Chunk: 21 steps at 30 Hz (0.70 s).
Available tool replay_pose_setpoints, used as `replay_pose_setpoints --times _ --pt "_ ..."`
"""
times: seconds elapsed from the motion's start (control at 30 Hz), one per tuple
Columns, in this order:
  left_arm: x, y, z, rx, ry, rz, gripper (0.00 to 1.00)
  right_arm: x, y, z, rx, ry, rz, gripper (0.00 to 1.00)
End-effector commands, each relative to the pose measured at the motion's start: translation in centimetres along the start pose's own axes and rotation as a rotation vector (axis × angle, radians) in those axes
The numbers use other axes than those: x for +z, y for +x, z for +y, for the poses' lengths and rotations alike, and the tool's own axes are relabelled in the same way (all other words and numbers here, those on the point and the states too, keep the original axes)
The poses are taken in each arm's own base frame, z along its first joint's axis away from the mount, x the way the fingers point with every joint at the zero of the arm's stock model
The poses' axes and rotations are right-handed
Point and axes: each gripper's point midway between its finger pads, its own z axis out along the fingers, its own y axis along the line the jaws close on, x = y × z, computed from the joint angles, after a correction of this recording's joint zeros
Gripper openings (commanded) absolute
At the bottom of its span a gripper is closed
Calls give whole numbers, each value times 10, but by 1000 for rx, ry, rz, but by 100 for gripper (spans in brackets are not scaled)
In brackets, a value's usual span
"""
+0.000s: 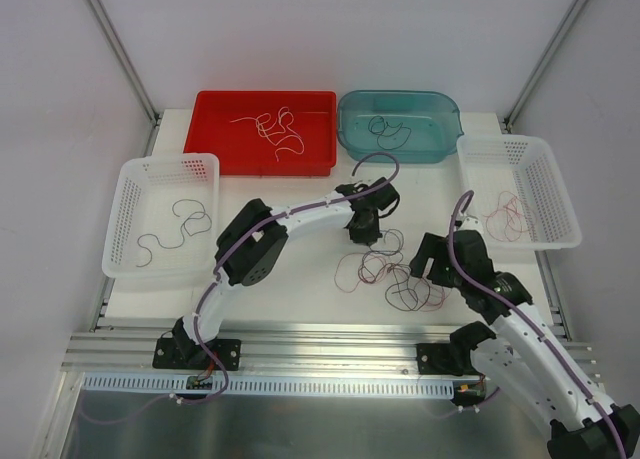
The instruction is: Untangle the cables
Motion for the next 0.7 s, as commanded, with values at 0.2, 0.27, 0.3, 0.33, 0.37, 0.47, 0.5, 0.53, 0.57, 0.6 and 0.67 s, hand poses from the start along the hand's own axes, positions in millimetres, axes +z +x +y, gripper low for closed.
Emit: replay_pose_setpoints --times 0.2,0.27,0.3,0.33,0.37,0.47,0.5,0.53,0.57,0.6,0.67 --pt "-36 -16 21 37 -50 -118 0 12 16 40 -30 -224 66 84" --pt "-60 -30 25 48 -48 -184 0 17 25 46 -23 -255 107 84" --pt "-68 -35 28 69 -47 -203 0 24 33 47 -13 -248 136 83" --pt "-75 -38 32 77 -54 -220 0 28 37 47 0 -244 154 83" --pt "-94 -50 33 70 -41 -266 0 32 41 46 9 -238 167 82" --pt "-131 -71 47 85 -32 -345 0 45 57 41 58 -208 213 72" --pt "-139 -74 53 87 -33 -358 0 49 60 40 71 -198 222 63" --pt "-147 -78 57 88 -30 -373 0 51 64 37 82 -178 228 58" --pt "-168 -86 60 78 -7 -408 0 52 65 35 86 -166 232 53" --pt "-177 -93 68 79 -11 -426 0 53 66 32 88 -155 234 45" --pt "-205 -100 78 69 17 -466 0 54 66 29 85 -137 231 37"
